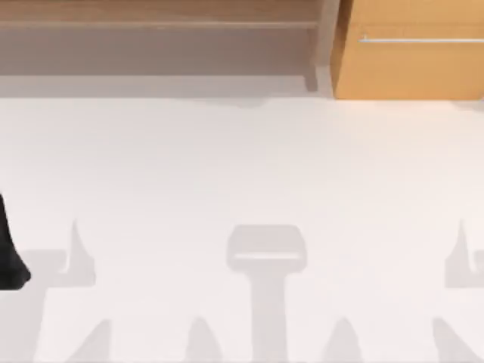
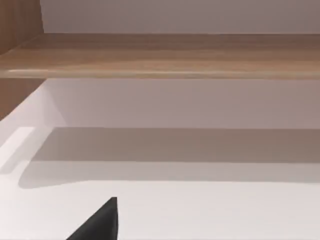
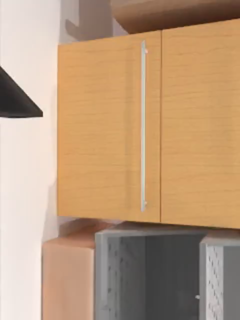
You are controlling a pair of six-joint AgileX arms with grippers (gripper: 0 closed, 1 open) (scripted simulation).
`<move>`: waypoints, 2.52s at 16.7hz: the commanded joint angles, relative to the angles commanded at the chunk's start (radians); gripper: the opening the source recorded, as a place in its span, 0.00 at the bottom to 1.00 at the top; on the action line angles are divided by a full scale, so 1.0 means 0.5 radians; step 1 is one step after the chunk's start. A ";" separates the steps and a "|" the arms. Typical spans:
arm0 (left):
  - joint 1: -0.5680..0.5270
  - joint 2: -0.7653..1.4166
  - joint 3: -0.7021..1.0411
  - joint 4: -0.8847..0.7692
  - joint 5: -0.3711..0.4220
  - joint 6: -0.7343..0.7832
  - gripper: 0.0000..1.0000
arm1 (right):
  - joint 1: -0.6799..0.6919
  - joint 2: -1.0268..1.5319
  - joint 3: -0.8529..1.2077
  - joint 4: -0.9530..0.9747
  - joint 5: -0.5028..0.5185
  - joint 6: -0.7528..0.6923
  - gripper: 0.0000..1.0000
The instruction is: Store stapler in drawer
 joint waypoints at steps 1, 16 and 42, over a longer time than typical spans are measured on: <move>0.000 0.000 0.000 0.000 0.000 0.000 1.00 | 0.000 0.000 0.000 0.000 0.000 0.000 1.00; 0.000 0.000 0.000 0.000 0.000 0.000 1.00 | 0.235 1.833 0.806 0.928 0.122 -1.381 1.00; 0.000 0.000 0.000 0.000 0.000 0.000 1.00 | 0.341 4.505 1.990 2.510 0.412 -3.116 1.00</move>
